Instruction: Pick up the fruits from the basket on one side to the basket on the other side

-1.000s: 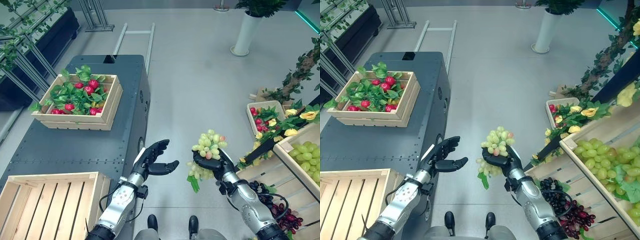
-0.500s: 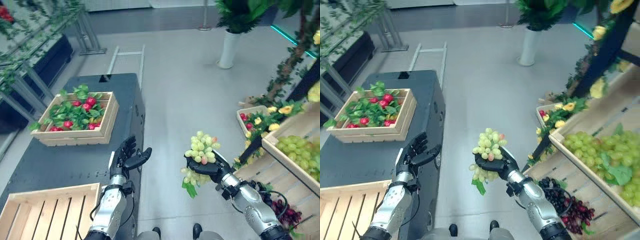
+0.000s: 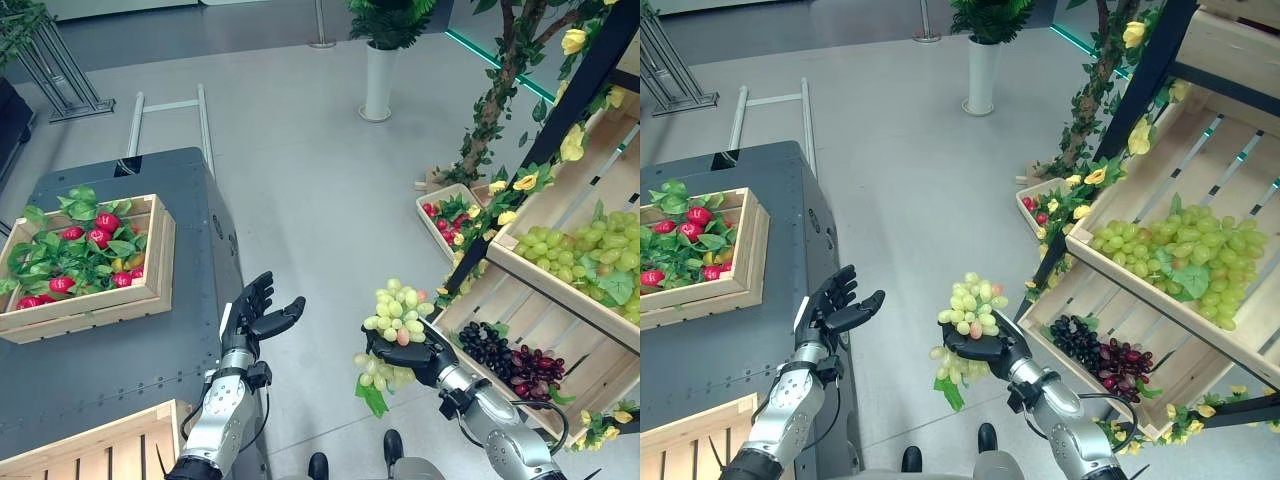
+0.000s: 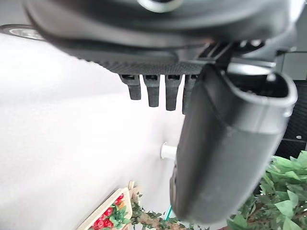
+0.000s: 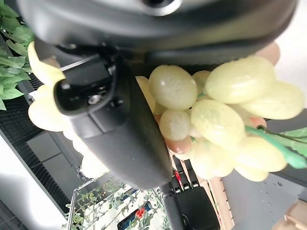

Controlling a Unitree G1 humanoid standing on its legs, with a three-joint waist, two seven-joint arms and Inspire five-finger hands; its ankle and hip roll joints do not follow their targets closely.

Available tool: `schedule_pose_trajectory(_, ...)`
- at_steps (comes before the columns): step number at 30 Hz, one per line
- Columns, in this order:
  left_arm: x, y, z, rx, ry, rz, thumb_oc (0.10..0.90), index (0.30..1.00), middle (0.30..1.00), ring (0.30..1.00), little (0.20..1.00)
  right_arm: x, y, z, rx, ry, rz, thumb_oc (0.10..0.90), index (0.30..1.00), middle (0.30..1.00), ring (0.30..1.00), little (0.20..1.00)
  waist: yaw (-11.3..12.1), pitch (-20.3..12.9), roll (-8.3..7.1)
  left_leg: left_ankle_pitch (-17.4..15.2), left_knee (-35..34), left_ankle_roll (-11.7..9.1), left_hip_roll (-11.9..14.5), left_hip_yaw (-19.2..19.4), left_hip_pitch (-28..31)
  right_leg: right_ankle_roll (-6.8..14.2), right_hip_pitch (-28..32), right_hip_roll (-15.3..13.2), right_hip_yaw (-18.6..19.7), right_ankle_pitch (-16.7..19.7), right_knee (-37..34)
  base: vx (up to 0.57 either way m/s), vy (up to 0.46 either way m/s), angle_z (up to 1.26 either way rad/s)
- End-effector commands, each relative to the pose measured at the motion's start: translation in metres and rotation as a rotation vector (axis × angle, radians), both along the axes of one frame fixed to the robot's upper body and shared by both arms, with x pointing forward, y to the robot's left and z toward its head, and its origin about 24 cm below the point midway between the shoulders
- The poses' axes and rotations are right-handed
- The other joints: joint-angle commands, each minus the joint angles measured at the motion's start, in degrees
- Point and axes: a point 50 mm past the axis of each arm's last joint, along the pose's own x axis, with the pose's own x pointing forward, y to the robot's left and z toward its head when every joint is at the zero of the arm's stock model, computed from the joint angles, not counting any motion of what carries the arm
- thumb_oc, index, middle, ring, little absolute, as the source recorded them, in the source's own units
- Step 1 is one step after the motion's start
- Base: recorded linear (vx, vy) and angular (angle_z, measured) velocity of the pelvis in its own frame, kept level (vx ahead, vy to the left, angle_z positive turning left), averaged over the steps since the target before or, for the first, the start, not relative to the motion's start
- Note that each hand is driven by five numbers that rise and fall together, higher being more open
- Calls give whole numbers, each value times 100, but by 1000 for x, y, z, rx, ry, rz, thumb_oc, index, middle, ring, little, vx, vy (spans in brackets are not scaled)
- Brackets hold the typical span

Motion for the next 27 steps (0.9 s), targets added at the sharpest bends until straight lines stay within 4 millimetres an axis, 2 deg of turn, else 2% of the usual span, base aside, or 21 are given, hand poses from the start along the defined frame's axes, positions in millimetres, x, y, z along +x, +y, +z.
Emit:
schedule_pose_trajectory(1,30,-1,52,43,-277,-51,800,900,900,900,900,30,7,65,112,-323,18,400,300,300,300,300,-120,-170,84,-678,38,161,-89,-74,67,-80,64,178,52,-315,314,-82,103,-24)
schedule_pose_trajectory(5,33,-3,53,84,-271,-74,800,900,900,900,900,25,3,70,126,-344,76,400,300,300,300,300,-234,-66,57,-700,14,187,-116,82,12,47,-244,223,172,-47,270,-119,67,-18)
schedule_pose_trajectory(7,28,8,49,111,-243,-36,800,900,900,900,900,24,1,78,140,-371,111,400,300,300,300,300,-160,21,81,-654,14,181,-15,452,4,97,-453,103,-521,-31,1146,-144,10,-46)
schedule_pose_trajectory(9,24,16,49,122,-235,-9,800,900,900,900,900,23,2,81,150,-394,132,400,300,300,300,300,-90,27,108,-611,14,176,54,622,-21,59,-465,8,-771,-78,1558,-81,7,-88)
schedule_pose_trajectory(11,18,32,46,111,-214,60,800,900,900,900,900,21,1,87,152,-449,143,400,300,300,300,300,17,18,135,-550,14,195,137,809,-69,-52,-366,-107,-1032,-347,2181,-63,-41,-95)
schedule_pose_trajectory(12,17,35,44,104,-207,77,800,900,900,900,900,22,1,88,149,-457,138,400,300,300,300,300,36,23,114,-548,36,190,143,831,-67,-71,-283,-129,-1102,-432,2165,-30,-97,-83)
schedule_pose_trajectory(14,16,38,42,84,-202,123,800,900,900,900,900,23,2,91,143,-476,140,400,300,300,300,300,127,-22,35,-546,149,105,204,901,-97,-160,148,-125,-1330,-717,1538,-1,-138,-68)
schedule_pose_trajectory(15,15,38,42,83,-204,133,800,900,900,900,900,22,3,91,144,-479,149,400,300,300,300,300,138,-37,11,-553,172,83,209,932,-106,-157,236,-115,-1345,-715,1283,-28,-215,-50)
schedule_pose_trajectory(16,16,38,42,88,-211,161,800,900,900,900,900,22,6,94,159,-492,191,400,300,300,300,300,191,-119,-62,-575,203,-19,252,1109,-150,-113,526,-108,-1439,-625,359,10,-186,-40)
schedule_pose_trajectory(18,16,36,39,69,-191,184,800,900,900,900,900,24,7,94,151,-484,195,400,300,300,300,300,191,-145,-76,-557,218,-97,302,1192,-128,-78,576,-52,-1346,-500,44,-20,-175,-68)
schedule_pose_trajectory(19,16,36,41,47,-206,194,800,900,900,900,900,28,6,99,126,-497,186,400,300,300,300,300,162,-166,-82,-537,197,-144,326,1237,-102,-86,503,4,-1181,-472,-34,-31,-135,-69)
schedule_pose_trajectory(21,16,35,41,67,-217,193,800,900,900,900,900,29,5,101,134,-512,204,400,300,300,300,300,158,-185,-82,-540,157,-157,353,1289,-56,-125,535,23,-1186,-476,-34,50,-102,-48)
schedule_pose_trajectory(22,13,33,34,52,-188,185,800,900,900,900,900,29,-2,104,132,-524,190,400,300,300,300,300,89,-209,-101,-584,223,-149,349,1251,-13,-211,607,113,-1041,-482,-34,87,-99,-40)
schedule_pose_trajectory(27,9,32,27,71,-173,151,800,900,900,900,900,24,-22,124,209,-593,170,400,300,300,300,300,-48,-293,-121,-583,154,-193,405,1293,124,-298,654,207,-969,-563,-34,81,-70,-6)
